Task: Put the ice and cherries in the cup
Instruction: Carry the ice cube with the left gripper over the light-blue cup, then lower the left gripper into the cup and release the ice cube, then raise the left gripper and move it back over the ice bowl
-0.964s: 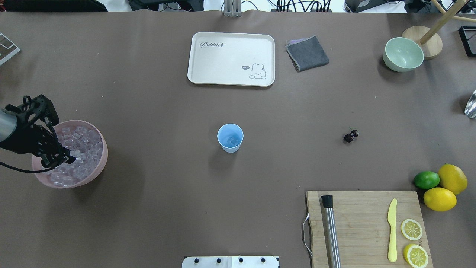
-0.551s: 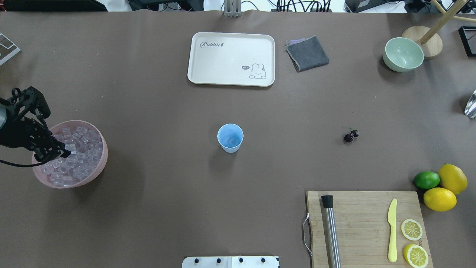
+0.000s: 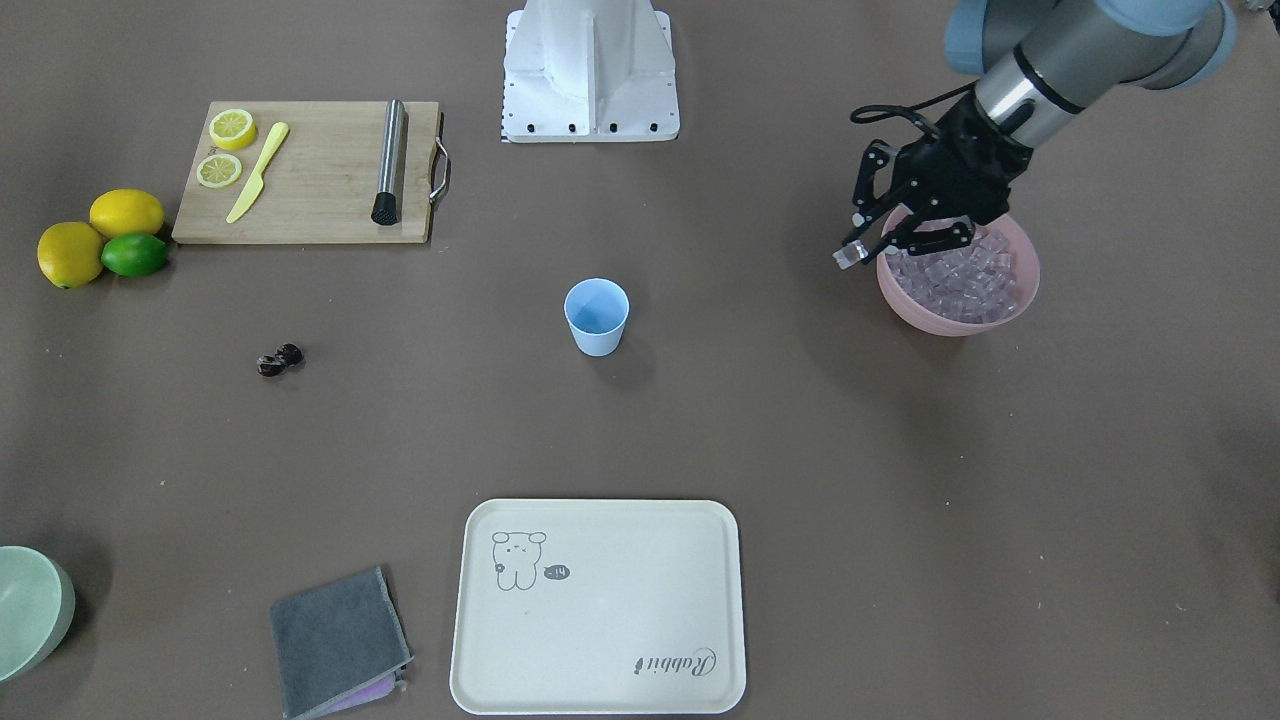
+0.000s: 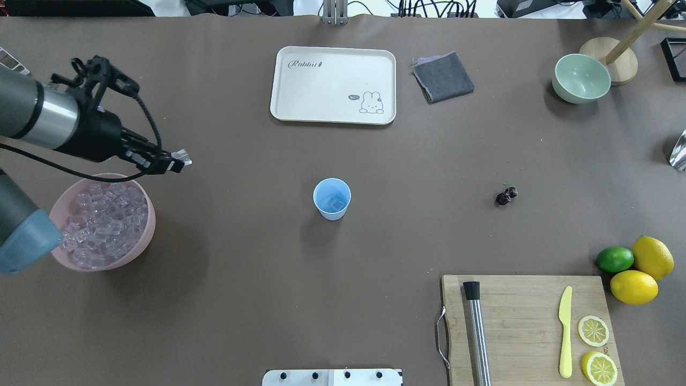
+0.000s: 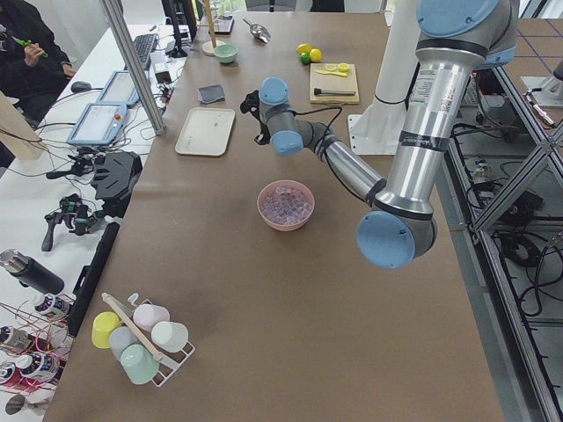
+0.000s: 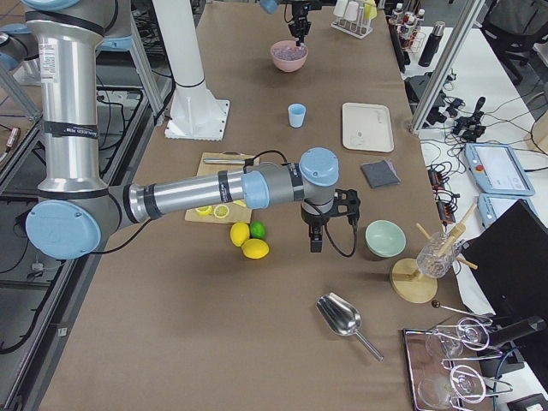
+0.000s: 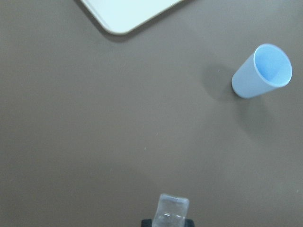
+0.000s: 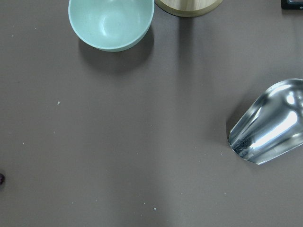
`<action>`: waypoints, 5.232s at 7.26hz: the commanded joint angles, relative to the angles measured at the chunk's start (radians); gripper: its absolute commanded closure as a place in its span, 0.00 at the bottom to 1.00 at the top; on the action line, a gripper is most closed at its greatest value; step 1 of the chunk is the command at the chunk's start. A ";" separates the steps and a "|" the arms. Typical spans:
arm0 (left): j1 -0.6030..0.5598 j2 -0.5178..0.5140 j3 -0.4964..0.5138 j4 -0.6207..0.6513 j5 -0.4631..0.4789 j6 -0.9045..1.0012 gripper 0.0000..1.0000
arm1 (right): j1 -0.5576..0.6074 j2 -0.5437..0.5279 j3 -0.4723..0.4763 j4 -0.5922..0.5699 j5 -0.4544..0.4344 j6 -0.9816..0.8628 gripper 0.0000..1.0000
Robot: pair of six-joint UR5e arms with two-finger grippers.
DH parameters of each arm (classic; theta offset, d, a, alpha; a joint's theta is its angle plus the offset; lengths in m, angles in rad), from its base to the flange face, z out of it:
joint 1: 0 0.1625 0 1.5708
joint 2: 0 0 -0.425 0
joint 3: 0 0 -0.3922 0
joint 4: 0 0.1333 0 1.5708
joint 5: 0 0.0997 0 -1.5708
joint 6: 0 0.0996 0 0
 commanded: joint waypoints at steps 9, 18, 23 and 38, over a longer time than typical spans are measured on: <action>0.380 -0.335 0.226 0.004 0.480 -0.324 1.00 | -0.001 0.022 -0.004 -0.003 0.004 -0.004 0.00; 0.385 -0.340 0.227 0.004 0.506 -0.323 0.35 | -0.001 0.030 -0.001 -0.003 0.006 -0.004 0.00; 0.331 -0.294 0.162 0.007 0.506 -0.324 0.09 | -0.001 0.033 -0.001 -0.002 0.006 -0.004 0.00; 0.151 0.378 -0.173 0.157 0.389 -0.413 0.03 | -0.099 0.033 -0.001 0.002 -0.033 0.009 0.00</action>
